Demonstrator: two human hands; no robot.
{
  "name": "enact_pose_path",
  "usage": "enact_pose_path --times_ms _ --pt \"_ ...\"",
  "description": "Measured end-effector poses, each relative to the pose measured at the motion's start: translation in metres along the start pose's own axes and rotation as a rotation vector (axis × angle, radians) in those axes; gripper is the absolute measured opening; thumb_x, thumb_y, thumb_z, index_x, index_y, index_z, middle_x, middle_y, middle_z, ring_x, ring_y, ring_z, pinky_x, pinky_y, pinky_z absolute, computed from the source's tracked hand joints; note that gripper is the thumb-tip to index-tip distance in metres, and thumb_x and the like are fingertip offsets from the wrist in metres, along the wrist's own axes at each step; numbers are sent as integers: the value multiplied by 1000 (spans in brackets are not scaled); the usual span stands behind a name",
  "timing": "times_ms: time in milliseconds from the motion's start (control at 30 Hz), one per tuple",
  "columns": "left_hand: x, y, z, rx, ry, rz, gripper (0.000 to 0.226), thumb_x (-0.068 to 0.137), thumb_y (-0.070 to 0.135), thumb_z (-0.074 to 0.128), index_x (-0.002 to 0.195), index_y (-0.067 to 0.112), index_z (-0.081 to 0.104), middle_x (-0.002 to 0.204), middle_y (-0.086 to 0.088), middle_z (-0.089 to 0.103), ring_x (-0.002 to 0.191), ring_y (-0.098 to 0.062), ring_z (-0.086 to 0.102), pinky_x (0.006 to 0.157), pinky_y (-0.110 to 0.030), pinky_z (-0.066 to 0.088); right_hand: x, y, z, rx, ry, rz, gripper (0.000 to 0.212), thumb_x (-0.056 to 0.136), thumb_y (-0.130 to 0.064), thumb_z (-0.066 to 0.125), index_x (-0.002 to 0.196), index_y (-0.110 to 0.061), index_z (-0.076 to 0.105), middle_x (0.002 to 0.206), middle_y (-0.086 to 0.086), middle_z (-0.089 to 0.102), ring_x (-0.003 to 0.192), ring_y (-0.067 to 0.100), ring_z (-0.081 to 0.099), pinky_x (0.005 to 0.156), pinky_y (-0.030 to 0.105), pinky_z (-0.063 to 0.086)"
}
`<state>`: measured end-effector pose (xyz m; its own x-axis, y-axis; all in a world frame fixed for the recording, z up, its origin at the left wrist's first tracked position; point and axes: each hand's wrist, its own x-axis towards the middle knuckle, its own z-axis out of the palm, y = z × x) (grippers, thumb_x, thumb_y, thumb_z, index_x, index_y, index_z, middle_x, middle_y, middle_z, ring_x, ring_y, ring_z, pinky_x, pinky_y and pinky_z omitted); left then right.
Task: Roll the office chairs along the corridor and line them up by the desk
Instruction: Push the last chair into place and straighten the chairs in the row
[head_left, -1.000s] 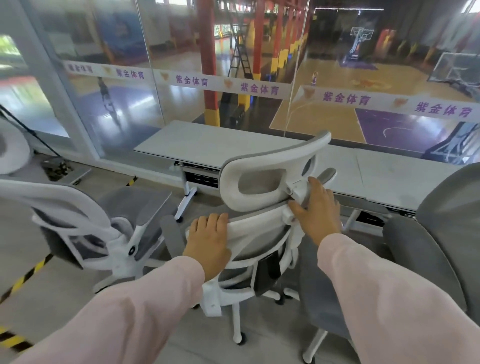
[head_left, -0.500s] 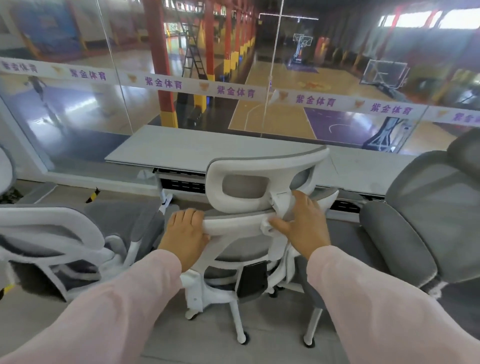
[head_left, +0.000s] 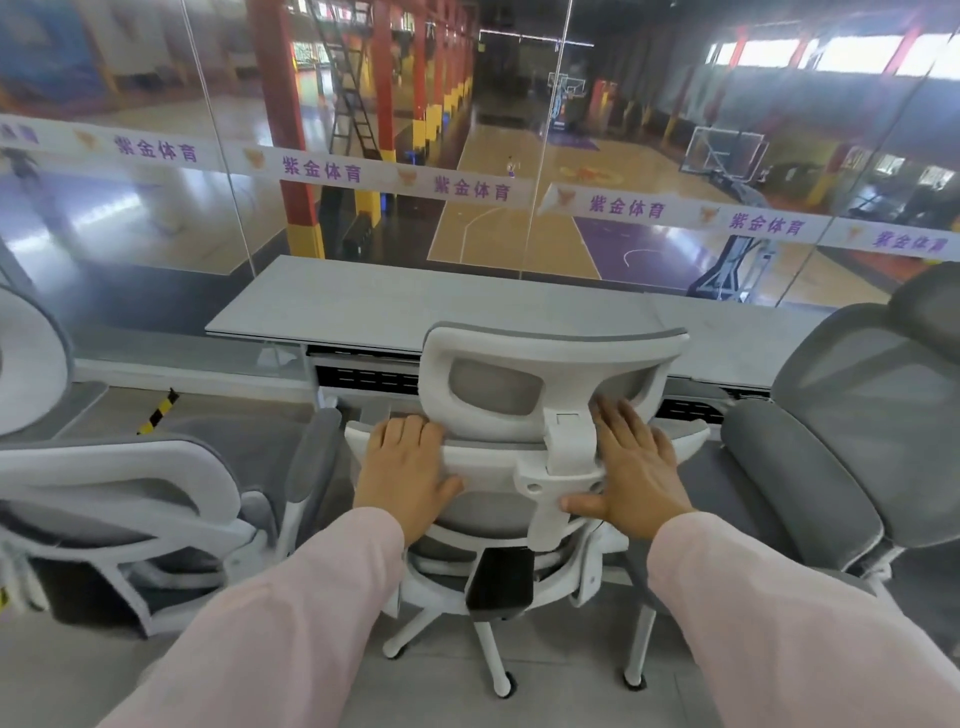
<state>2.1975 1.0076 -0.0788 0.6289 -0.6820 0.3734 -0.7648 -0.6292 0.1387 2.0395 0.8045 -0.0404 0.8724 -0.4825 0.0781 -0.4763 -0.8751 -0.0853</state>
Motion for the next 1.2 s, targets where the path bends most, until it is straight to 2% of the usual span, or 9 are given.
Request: enact_pose_path --times_ms 200,333,867,1200 --pt "-12 -15 -3 -17 15 3 52 61 49 78 94 15 58 88 -4 55 83 -27 52 84 -43 45 1 -11 5 39 75 -53 114 53 -72 72 147 -30 21 150 -9 26 142 20 8 116 41 9" --pt "-17 -26 -10 -44 -5 -15 50 66 46 75 100 14 59 94 -6 55 88 -29 50 88 -43 40 -3 -24 8 78 129 -69 108 49 -70 74 141 -30 33 141 -7 35 137 21 14 113 39 13" --pt "-32 -32 -25 -32 -79 -51 54 73 43 72 109 5 57 103 -13 53 98 -34 47 95 -42 31 -24 -42 13 130 159 -48 104 50 -70 74 138 -30 35 139 -5 37 133 22 16 111 39 14" --pt "-39 -34 -29 -24 -64 -31 53 71 42 75 105 5 59 99 -15 54 95 -35 49 91 -45 35 -33 -47 13 142 169 -53 103 50 -70 75 136 -30 37 135 -6 39 128 20 20 109 36 18"
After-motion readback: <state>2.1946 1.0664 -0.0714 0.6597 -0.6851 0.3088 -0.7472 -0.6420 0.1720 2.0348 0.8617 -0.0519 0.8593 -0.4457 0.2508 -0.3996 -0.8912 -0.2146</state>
